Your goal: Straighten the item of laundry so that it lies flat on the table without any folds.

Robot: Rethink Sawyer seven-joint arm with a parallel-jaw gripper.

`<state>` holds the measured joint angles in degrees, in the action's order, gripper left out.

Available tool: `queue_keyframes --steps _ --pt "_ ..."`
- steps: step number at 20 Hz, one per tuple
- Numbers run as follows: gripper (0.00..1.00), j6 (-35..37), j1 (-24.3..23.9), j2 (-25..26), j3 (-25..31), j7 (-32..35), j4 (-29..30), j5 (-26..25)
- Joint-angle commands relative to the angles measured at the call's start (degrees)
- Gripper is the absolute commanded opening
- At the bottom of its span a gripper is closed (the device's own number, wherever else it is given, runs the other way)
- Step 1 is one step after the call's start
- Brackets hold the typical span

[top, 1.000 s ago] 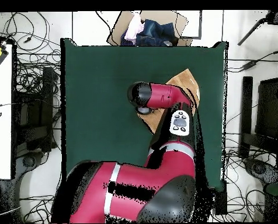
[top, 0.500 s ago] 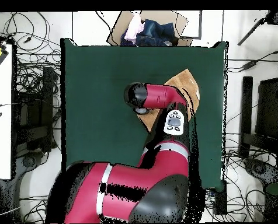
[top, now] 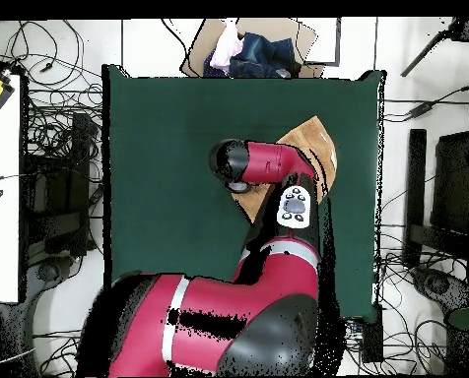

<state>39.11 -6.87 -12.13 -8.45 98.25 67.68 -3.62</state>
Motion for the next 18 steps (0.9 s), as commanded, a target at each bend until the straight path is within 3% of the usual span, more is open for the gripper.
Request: queue_keyframes --steps 1,18 --pt "0.00 -7.00 1.43 7.93 0.86 18.88 2.74 3.30" --pt "0.00 -2.42 5.47 13.46 -3.32 20.93 -6.08 10.54"
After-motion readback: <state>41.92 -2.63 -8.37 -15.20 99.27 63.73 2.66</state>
